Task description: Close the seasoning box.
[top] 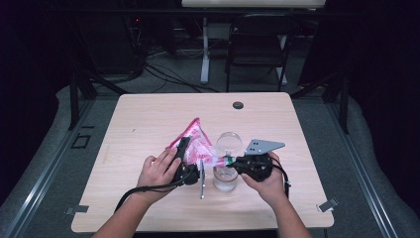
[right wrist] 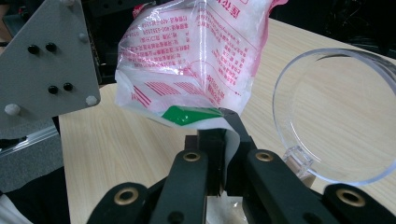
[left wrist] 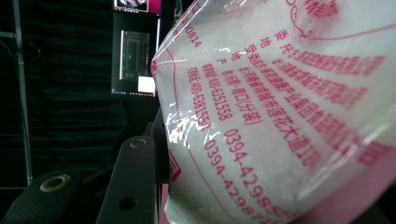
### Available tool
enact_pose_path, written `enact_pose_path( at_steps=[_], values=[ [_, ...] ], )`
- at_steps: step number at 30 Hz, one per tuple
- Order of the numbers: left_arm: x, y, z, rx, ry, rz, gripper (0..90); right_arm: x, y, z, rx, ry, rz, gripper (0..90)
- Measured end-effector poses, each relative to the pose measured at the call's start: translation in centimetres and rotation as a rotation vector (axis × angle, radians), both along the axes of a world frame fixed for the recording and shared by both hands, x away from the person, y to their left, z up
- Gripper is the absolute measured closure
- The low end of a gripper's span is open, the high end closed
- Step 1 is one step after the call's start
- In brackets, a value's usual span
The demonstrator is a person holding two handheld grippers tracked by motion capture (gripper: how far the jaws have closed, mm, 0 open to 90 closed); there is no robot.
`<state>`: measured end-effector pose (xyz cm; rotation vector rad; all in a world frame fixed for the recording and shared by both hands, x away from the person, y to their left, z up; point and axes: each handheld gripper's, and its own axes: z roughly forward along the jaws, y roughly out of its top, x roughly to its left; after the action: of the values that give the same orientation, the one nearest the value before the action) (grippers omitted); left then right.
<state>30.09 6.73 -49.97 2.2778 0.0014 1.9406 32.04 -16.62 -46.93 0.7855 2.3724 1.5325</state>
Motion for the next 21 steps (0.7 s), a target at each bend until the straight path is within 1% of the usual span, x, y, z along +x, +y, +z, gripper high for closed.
enact_pose_path(
  at_steps=[3,4,6,12,13,15,21],
  values=[
    [-0.09,-0.07,0.05,0.004,-0.002,0.003,60.7,-0.02,-0.05,0.0,0.0,-0.002,-0.002,88.7],
    [-0.09,-0.07,0.01,-0.001,0.0,0.001,60.7,-0.03,-0.07,0.0,0.001,-0.001,-0.002,88.8],
    [-0.14,-0.12,0.08,0.006,-0.007,0.001,60.8,-0.03,-0.08,-0.03,0.0,-0.001,-0.004,88.8],
    [-0.18,-0.18,0.19,0.005,-0.009,0.002,60.9,0.03,-0.16,-0.12,0.002,0.001,-0.001,88.8],
    [-0.2,-0.18,0.17,0.0,-0.005,0.005,60.9,0.04,-0.15,-0.14,0.003,0.003,-0.003,88.8],
    [-0.22,-0.21,0.26,0.005,-0.015,0.003,60.9,0.01,-0.15,-0.19,0.002,0.004,-0.008,89.0],
    [-0.24,-0.21,0.39,0.002,-0.017,0.0,61.0,0.02,-0.16,-0.26,0.001,0.006,-0.01,89.1]
  ],
)
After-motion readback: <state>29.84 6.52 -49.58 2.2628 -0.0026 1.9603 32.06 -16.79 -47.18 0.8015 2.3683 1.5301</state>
